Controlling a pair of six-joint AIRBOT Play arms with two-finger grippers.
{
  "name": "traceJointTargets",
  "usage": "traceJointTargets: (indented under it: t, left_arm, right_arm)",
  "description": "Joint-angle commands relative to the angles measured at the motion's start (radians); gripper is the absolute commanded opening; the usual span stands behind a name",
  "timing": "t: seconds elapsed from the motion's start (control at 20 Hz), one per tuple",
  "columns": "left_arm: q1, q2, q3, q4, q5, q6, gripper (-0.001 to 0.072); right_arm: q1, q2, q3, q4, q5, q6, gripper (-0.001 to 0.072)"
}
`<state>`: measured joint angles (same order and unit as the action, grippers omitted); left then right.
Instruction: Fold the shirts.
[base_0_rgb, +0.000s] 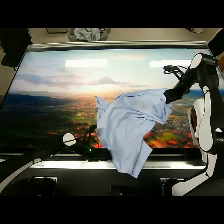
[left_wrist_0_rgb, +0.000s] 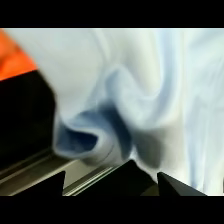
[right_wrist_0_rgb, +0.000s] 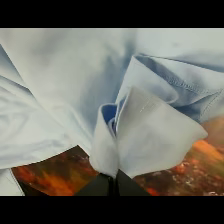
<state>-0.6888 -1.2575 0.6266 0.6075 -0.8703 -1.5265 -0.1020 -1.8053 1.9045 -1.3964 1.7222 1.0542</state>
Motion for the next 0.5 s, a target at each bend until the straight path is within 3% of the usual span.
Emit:
traceJointTargets:
  t: [0.0,0.1,0.15,0.2,0.3,0.45]
  left_arm:
    - [-0.073,-0.031,-0.006,-0.06,0.192,-0.021,0.0637]
    - [-0.093,-0.039,-0.006,-0.059,0.235,-0.036,0.0512]
    - [-0.099,-0.048,-0.006,-0.058,0.244,-0.042,0.0493]
    - [-0.103,-0.061,-0.006,-0.058,0.244,-0.056,0.0396]
    - [-0.105,-0.082,-0.006,-0.058,0.24,-0.047,0.0046]
    - [-0.077,-0.023,0.006,-0.049,0.239,0.043,0.0033]
  right_arm:
    - [0.0,0.0,0.0,0.001,0.032,0.0,0.0047]
    - [0.0,0.003,0.0,0.001,0.038,0.0,0.0047]
    - [0.0,0.009,0.0,0.001,0.038,0.0,0.0047]
    - [0.0,0.015,0.0,0.001,0.038,0.0,0.0047]
    - [0.0,0.036,0.0,0.0,0.038,0.0,0.0047]
    - [0.0,0.089,0.0,-0.015,0.039,0.0,0.0047]
